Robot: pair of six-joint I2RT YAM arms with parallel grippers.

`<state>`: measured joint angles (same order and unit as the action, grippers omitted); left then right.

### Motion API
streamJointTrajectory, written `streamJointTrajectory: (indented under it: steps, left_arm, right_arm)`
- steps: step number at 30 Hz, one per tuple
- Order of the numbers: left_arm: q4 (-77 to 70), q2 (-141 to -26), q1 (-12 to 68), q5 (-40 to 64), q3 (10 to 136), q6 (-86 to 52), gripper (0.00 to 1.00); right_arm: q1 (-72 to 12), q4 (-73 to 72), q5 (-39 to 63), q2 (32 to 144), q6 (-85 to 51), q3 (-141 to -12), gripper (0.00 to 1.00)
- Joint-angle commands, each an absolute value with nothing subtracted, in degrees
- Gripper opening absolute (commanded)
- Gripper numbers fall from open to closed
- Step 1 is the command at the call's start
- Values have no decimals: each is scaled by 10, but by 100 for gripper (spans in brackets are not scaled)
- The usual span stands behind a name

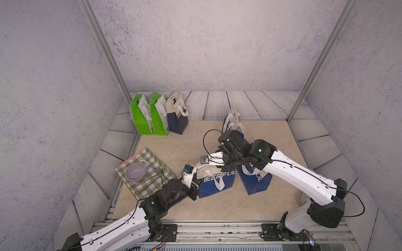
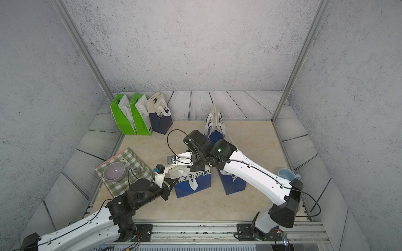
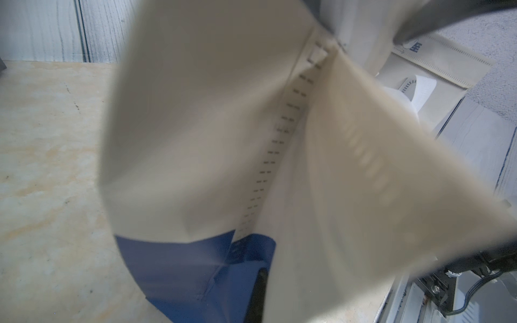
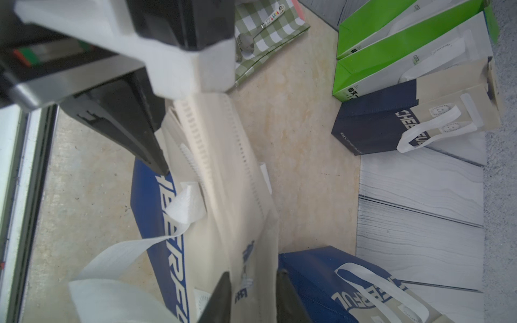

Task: Open the takeout bag
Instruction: Open the takeout bag at the center of the board.

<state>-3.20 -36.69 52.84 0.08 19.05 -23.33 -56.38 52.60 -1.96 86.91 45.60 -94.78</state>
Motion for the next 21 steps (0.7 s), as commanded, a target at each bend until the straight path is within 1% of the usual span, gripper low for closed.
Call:
streamJointTrajectory:
  steps: [1, 11, 16, 21]
  left_arm:
    - [-4, -369, 528, 0, 193, -229, 0]
    - [-2, -369, 528, 0, 194, -229, 0]
    - [-1, -370, 528, 0, 193, -228, 0]
    - [-2, -369, 528, 0, 192, -228, 0]
  right_arm:
    - [-561, 493, -46, 843, 440, -926, 36]
    - [-562, 378, -77, 766, 412, -813, 37]
    - [-562, 318, -49, 713, 403, -746, 38]
    - [-563, 294, -30, 698, 394, -712, 38]
